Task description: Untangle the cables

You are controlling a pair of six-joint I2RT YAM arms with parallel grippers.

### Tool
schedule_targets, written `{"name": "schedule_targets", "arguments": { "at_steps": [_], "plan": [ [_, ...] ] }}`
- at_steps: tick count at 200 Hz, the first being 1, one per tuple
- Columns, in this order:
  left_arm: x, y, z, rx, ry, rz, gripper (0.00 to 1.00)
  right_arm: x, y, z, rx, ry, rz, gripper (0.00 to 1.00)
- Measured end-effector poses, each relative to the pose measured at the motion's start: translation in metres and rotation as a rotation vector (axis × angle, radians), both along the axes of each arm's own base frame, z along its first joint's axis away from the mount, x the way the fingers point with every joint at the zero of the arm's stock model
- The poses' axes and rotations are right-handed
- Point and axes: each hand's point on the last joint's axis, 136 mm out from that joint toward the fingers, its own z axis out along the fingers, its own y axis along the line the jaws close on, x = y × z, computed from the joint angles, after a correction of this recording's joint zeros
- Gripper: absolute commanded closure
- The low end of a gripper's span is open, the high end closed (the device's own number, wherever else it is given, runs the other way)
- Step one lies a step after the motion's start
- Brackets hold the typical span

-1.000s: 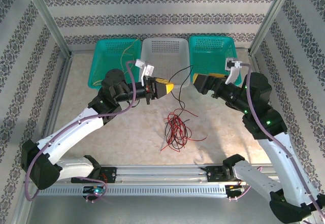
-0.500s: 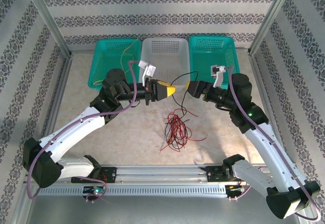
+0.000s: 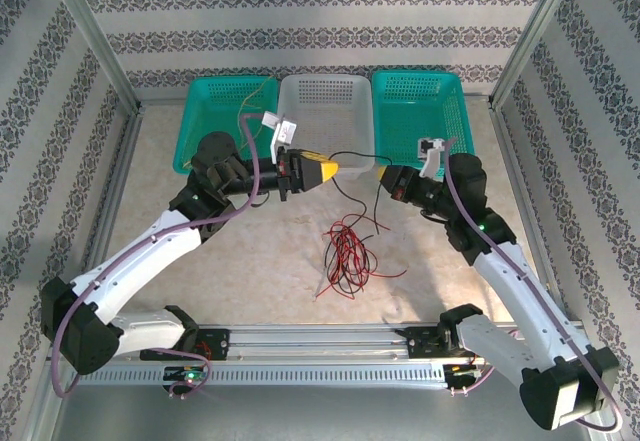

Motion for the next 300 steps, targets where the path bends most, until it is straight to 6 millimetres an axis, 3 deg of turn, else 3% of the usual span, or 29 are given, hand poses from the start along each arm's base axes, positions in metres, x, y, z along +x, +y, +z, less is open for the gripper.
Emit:
{"name": "schedule_targets", "arguments": {
  "at_steps": [49,71,90,103,183,205,224,291,300],
  "plan": [
    [0.017,0.014,0.002,-0.012,0.034,0.061,1.0,-0.002,-0.009,0.004,0.013,-0.027,-0.011,1.0],
    [0.019,0.016,0.002,-0.016,0.048,0.065,1.0,-0.003,-0.009,0.003,0.013,-0.025,-0.009,0.81],
    [0.021,0.019,0.007,-0.029,0.033,0.075,1.0,-0.001,-0.013,-0.003,-0.011,-0.011,-0.032,0.55],
    [0.022,0.025,0.013,-0.043,0.014,0.089,1.0,0.001,-0.021,-0.013,-0.037,0.017,-0.066,0.46],
    [0.056,0.053,0.068,-0.072,-0.102,0.326,1.0,-0.01,-0.047,-0.042,-0.16,0.105,-0.177,0.37],
    [0.08,0.053,0.074,-0.06,-0.113,0.402,1.0,-0.017,-0.052,-0.047,-0.182,0.119,-0.192,0.37],
    [0.106,0.051,0.068,-0.039,-0.098,0.46,1.0,-0.022,-0.055,-0.051,-0.196,0.135,-0.195,0.37],
    [0.225,0.04,0.017,0.05,0.001,0.606,1.0,-0.04,-0.051,-0.058,-0.226,0.145,-0.172,0.37],
    [0.241,0.039,0.008,0.06,0.014,0.623,0.83,-0.043,-0.049,-0.061,-0.232,0.15,-0.163,0.37]
  ]
}}
